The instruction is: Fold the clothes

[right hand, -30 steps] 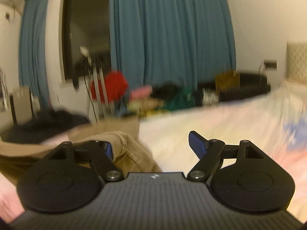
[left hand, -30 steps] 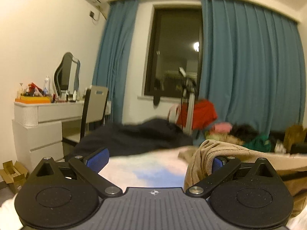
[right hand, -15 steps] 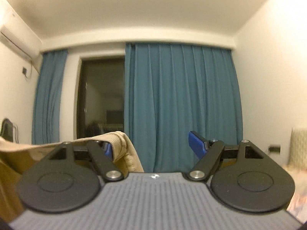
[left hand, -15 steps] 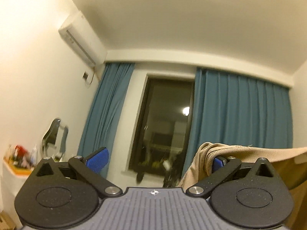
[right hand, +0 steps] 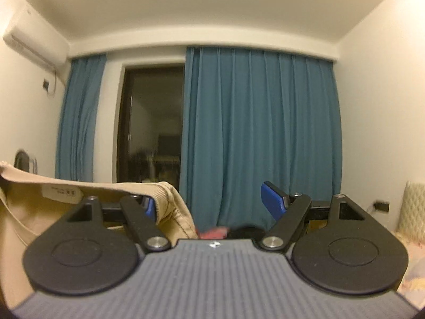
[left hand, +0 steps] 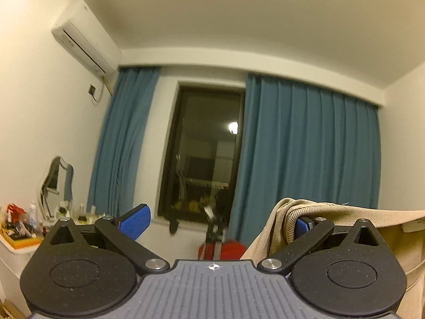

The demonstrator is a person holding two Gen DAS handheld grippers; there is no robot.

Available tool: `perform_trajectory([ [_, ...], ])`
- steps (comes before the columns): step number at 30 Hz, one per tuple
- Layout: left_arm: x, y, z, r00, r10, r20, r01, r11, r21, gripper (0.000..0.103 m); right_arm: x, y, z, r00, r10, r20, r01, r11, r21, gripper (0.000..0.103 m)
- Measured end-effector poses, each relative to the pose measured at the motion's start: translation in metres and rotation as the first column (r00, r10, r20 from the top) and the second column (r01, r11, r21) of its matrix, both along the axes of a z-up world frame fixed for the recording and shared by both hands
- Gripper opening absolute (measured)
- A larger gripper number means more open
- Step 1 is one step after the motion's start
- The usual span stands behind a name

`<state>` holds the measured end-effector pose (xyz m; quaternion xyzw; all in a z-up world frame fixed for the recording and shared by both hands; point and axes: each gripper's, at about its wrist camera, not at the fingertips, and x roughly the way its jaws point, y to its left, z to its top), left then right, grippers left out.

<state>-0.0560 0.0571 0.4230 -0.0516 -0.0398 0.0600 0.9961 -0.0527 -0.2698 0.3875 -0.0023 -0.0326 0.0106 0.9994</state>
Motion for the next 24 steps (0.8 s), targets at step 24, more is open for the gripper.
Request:
perform_trajectory([
  [24,0.556,-0.04,-0.333,0.803,0.043,-0.595,0.051,0.989,0.14,0.1,0.504,-0.017,-0.358,0.772,-0.119,-0.625,0.076,0.993,-0.095,0.078],
])
